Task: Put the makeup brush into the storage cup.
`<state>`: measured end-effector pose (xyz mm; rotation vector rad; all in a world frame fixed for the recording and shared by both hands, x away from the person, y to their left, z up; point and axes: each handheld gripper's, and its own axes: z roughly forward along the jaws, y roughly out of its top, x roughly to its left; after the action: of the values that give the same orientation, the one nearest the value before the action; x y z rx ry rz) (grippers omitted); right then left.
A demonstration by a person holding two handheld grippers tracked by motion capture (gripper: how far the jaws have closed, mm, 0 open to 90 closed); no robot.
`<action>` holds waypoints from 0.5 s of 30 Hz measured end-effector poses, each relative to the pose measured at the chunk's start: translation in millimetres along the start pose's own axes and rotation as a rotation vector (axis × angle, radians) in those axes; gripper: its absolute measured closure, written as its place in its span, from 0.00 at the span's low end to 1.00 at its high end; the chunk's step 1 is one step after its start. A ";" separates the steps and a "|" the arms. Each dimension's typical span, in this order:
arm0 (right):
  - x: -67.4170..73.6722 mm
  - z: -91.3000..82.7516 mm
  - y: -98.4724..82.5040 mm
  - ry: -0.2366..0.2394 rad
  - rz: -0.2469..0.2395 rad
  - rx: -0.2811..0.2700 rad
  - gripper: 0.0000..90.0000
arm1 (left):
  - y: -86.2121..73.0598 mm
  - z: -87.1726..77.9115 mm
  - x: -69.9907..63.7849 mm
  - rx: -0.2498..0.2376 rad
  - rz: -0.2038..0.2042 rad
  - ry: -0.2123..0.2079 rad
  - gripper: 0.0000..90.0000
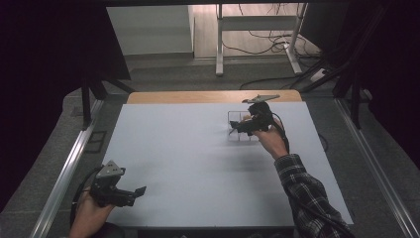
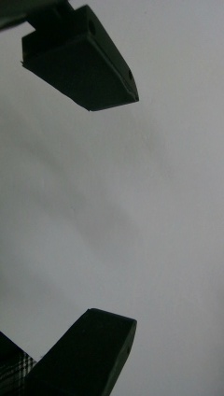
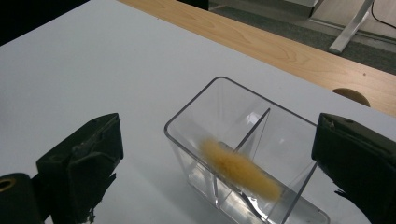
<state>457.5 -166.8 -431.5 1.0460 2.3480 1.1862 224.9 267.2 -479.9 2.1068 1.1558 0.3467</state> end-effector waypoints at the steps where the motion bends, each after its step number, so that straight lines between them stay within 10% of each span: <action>1: 0.2 -0.8 -0.5 -0.001 0.000 0.001 0.02 | 0.0 -0.1 0.0 0.000 0.000 0.000 0.00; 15: 3.2 -15.2 -7.5 0.008 -0.005 0.007 0.02 | 0.3 -0.2 -0.6 0.002 0.009 0.003 0.00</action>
<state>443.3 -175.9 -428.1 1.0393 2.3615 1.1830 224.7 266.7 -479.5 2.1139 1.1494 0.3536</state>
